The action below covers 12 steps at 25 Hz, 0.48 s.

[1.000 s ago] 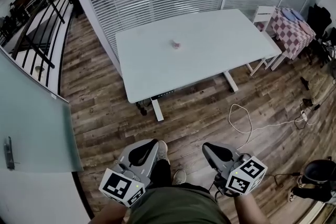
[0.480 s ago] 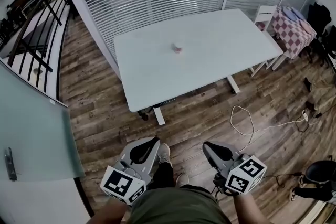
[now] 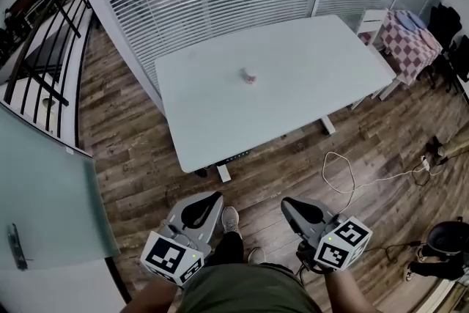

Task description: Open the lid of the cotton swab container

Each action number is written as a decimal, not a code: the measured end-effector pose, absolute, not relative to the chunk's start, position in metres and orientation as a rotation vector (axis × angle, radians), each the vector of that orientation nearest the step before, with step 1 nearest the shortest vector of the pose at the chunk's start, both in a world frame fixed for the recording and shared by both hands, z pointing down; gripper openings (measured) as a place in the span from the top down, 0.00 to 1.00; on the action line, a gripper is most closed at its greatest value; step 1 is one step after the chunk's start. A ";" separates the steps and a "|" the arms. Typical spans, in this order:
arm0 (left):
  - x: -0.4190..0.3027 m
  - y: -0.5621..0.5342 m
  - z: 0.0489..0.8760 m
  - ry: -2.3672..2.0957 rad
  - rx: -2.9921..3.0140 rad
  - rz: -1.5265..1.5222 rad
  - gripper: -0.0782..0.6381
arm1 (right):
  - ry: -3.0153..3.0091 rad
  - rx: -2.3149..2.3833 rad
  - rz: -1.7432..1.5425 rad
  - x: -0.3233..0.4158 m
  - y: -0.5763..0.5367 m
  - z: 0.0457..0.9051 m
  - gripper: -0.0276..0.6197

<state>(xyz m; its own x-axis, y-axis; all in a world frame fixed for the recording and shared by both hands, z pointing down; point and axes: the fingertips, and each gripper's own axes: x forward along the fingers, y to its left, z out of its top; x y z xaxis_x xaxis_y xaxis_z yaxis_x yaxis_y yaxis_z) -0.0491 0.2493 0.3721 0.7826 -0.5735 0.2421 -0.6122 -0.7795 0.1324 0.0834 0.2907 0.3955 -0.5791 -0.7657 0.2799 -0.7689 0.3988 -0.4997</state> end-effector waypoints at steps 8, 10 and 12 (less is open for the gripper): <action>-0.046 0.209 0.375 -0.897 2.769 0.279 0.88 | -2.600 1.460 0.936 0.088 0.251 0.393 0.94; -0.046 0.199 0.376 -0.888 2.767 0.284 0.88 | -2.593 1.461 0.934 0.086 0.242 0.394 0.94; -0.047 0.190 0.377 -0.881 2.766 0.285 0.88 | -2.585 1.460 0.933 0.083 0.233 0.395 0.94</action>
<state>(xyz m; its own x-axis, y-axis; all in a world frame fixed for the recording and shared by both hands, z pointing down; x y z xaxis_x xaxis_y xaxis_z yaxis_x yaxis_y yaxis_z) -0.0471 0.1899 0.3771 0.8010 -0.5439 0.2503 -0.5874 -0.7948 0.1526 0.0827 0.2333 0.3954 -0.5593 -0.7706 0.3057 -0.7881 0.3799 -0.4843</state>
